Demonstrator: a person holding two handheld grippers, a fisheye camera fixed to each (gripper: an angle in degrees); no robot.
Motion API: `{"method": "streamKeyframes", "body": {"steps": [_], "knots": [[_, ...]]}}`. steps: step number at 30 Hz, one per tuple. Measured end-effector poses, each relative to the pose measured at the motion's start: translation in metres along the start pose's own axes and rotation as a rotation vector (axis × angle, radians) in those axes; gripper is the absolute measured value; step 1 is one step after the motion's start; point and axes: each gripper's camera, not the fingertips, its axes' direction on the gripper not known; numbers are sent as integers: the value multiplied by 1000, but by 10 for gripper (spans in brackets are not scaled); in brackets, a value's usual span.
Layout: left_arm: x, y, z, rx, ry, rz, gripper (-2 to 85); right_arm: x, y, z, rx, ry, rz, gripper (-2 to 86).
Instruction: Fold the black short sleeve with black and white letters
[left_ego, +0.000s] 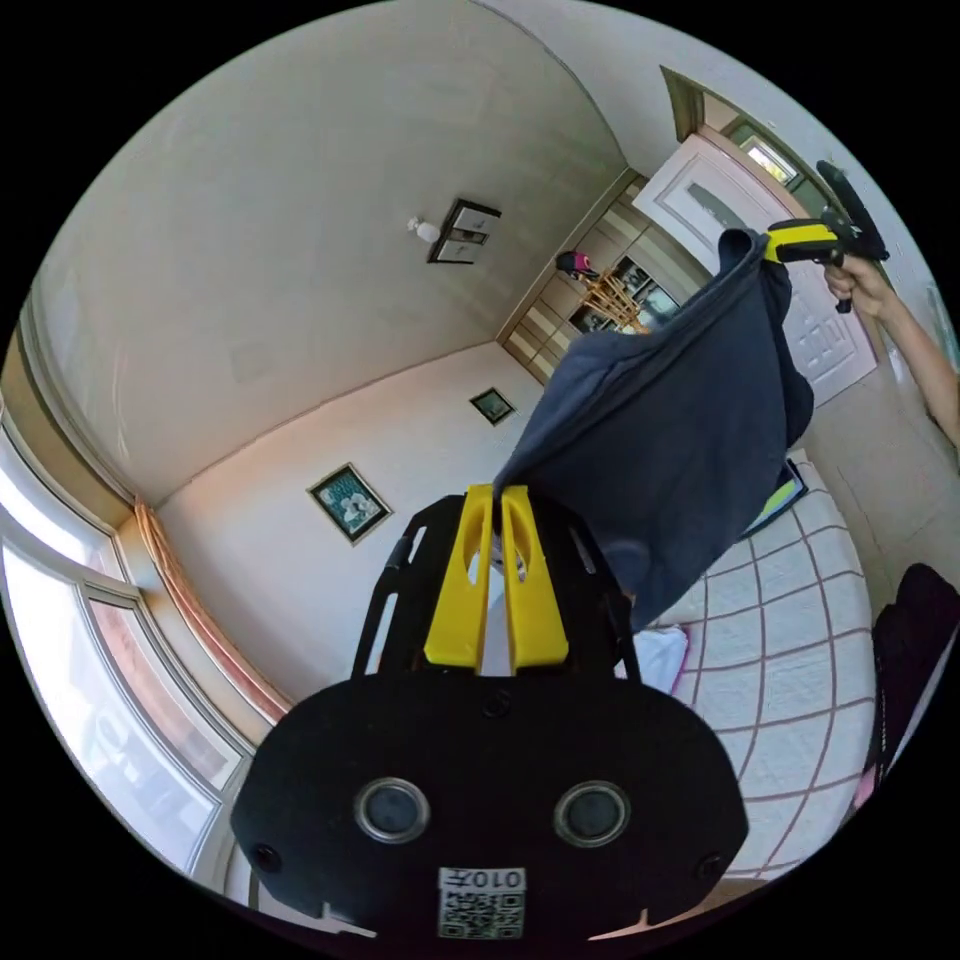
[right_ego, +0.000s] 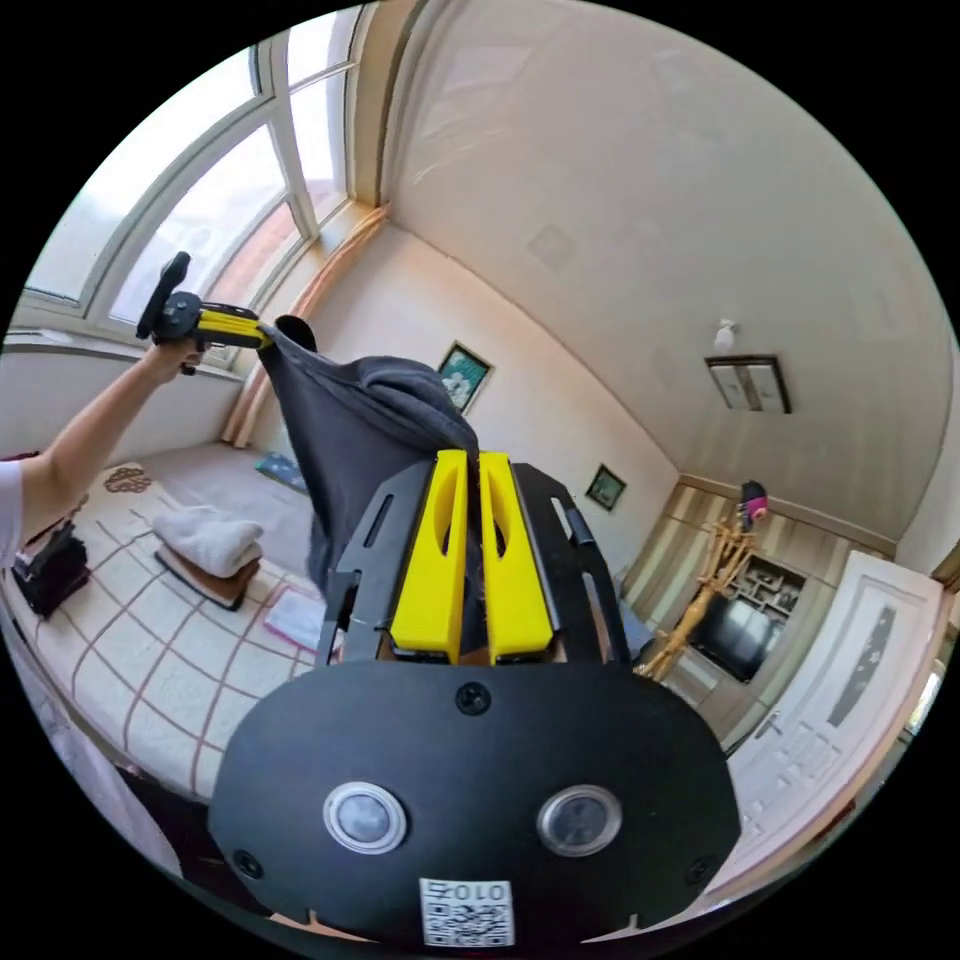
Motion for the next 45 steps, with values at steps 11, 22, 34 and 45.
{"method": "streamKeyframes", "body": {"steps": [11,22,34,45], "knots": [[216,321,85,-545,396,-108,-3,-111,243,159,-512,-640,321,17],[226,395,71,-598,385,-181,-3,-79,182,212,-624,-813,55,17],[293,449,43,-868,367,5,-2,-37,192,268,-741,-1106,36,20],[289,483,52,-1074,525,-100,33,-44,164,280,-743,-1233,-72,52]]}}
